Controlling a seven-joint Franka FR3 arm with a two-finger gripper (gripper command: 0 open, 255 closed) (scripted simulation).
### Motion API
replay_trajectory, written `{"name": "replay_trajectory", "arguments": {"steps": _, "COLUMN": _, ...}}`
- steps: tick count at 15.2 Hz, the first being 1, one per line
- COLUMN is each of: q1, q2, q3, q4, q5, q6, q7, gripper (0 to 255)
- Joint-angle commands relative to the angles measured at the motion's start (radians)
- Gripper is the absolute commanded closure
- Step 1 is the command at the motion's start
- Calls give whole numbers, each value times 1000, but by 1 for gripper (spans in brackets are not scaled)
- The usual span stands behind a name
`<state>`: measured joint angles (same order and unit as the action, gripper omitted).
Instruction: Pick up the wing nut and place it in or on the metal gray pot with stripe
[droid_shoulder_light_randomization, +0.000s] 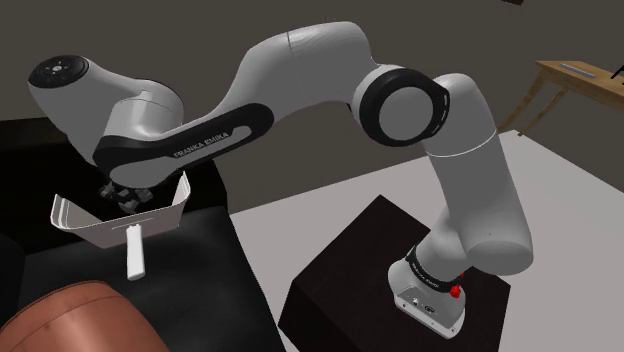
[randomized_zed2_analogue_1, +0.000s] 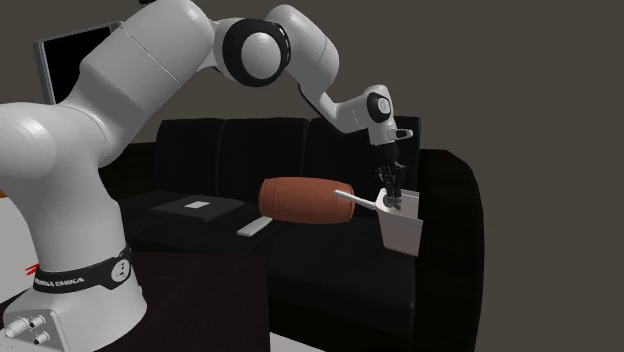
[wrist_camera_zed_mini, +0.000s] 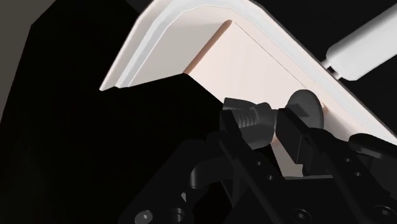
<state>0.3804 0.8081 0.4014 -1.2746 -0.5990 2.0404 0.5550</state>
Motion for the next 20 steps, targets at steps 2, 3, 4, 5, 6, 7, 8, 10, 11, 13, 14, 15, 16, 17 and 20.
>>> {"name": "replay_trajectory", "arguments": {"steps": 2, "q1": 3, "q2": 22, "q3": -7, "q4": -7, "q5": -10, "q6": 27, "q7": 12, "gripper": 255}}
{"name": "replay_trajectory", "arguments": {"steps": 3, "q1": 4, "q2": 28, "q3": -9, "q4": -9, "q5": -13, "q6": 35, "q7": 15, "gripper": 255}}
{"name": "replay_trajectory", "arguments": {"steps": 4, "q1": 5, "q2": 35, "q3": -12, "q4": -11, "q5": -16, "q6": 43, "q7": 19, "gripper": 255}}
{"name": "replay_trajectory", "arguments": {"steps": 5, "q1": 5, "q2": 40, "q3": -13, "q4": -12, "q5": -19, "q6": 49, "q7": 21, "gripper": 255}}
{"name": "replay_trajectory", "arguments": {"steps": 6, "q1": 5, "q2": 40, "q3": -13, "q4": -12, "q5": -19, "q6": 49, "q7": 21, "gripper": 255}}
{"name": "replay_trajectory", "arguments": {"steps": 7, "q1": 5, "q2": 40, "q3": -13, "q4": -12, "q5": -19, "q6": 49, "q7": 21, "gripper": 255}}
{"name": "replay_trajectory", "arguments": {"steps": 8, "q1": 5, "q2": 40, "q3": -13, "q4": -12, "q5": -19, "q6": 49, "q7": 21, "gripper": 255}}
{"name": "replay_trajectory", "arguments": {"steps": 10, "q1": 5, "q2": 40, "q3": -13, "q4": -12, "q5": -19, "q6": 49, "q7": 21, "gripper": 255}}
{"name": "replay_trajectory", "arguments": {"steps": 11, "q1": 5, "q2": 40, "q3": -13, "q4": -12, "q5": -19, "q6": 49, "q7": 21, "gripper": 255}}
{"name": "replay_trajectory", "arguments": {"steps": 13, "q1": 5, "q2": 40, "q3": -13, "q4": -12, "q5": -19, "q6": 49, "q7": 21, "gripper": 255}}
{"name": "replay_trajectory", "arguments": {"steps": 14, "q1": 5, "q2": 40, "q3": -14, "q4": -11, "q5": -19, "q6": 49, "q7": 21, "gripper": 0}}
{"name": "replay_trajectory", "arguments": {"steps": 15, "q1": 5, "q2": 40, "q3": -14, "q4": -12, "q5": -19, "q6": 50, "q7": 21, "gripper": 0}}
{"name": "replay_trajectory", "arguments": {"steps": 16, "q1": 5, "q2": 40, "q3": -14, "q4": -12, "q5": -19, "q6": 50, "q7": 21, "gripper": 0}}
{"name": "replay_trajectory", "arguments": {"steps": 17, "q1": 5, "q2": 40, "q3": -14, "q4": -12, "q5": -19, "q6": 50, "q7": 21, "gripper": 0}}
{"name": "replay_trajectory", "arguments": {"steps": 20, "q1": 6, "q2": 20, "q3": -7, "q4": -14, "q5": -12, "q6": 31, "q7": 19, "gripper": 0}}
